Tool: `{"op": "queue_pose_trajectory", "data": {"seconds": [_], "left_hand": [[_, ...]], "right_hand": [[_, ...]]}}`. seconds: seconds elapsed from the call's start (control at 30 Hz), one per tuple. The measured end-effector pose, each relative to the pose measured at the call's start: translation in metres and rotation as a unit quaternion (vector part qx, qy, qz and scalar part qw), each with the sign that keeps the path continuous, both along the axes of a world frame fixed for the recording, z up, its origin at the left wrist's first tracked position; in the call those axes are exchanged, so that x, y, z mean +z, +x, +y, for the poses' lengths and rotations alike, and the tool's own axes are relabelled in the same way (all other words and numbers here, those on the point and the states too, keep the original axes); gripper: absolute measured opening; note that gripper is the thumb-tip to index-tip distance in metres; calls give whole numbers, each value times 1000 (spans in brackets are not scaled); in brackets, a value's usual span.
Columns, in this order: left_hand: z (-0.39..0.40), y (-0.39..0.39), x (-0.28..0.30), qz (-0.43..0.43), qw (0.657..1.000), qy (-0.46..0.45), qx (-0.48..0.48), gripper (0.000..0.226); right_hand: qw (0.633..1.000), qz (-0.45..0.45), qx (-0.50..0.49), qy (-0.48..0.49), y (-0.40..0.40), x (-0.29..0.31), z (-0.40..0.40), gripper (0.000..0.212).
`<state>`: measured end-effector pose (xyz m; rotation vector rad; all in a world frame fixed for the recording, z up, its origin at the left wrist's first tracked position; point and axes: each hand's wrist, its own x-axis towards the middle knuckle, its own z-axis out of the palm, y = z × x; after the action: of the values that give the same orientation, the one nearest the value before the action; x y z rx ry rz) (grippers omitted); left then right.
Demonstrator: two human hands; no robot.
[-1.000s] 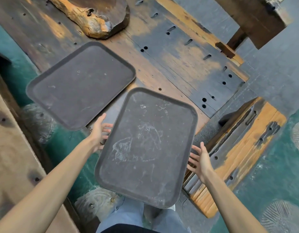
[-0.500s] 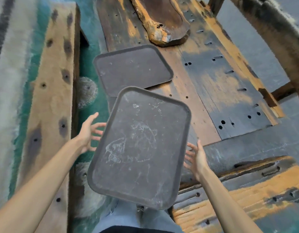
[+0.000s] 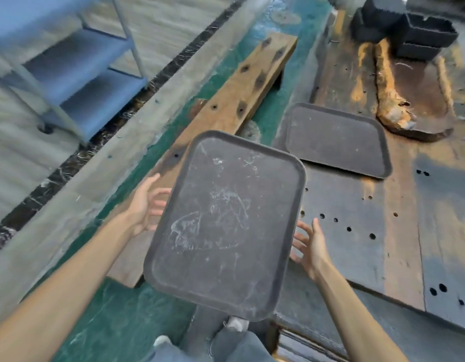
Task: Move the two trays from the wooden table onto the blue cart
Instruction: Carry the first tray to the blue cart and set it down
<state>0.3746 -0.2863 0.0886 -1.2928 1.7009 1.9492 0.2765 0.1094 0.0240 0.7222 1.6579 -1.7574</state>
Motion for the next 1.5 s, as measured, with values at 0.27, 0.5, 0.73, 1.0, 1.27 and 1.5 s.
{"op": "queue_pose_trajectory", "data": {"seconds": [0.27,0.5,0.73,1.0,1.27,1.5], "left_hand": [[-96,169,-3,30,987,-3,158,69],[-184,321,9,43,968,-1,248,63],[-266,426,33,75,957,-3,280,69],[-350,458,43,111,950,-13,292,69],[-479,417,24,102,950,-18,294,69],[-599,361,23,86,949,-15,303,70]], "right_hand": [[986,28,161,-16,63,3,-143,46],[971,47,235,7,162,20,-277,46],[958,77,277,-1,239,47,-385,32],[942,98,320,-17,254,65,-487,30],[946,81,314,-19,212,46,-621,22],[959,59,278,-26,157,42,-742,19]]}}
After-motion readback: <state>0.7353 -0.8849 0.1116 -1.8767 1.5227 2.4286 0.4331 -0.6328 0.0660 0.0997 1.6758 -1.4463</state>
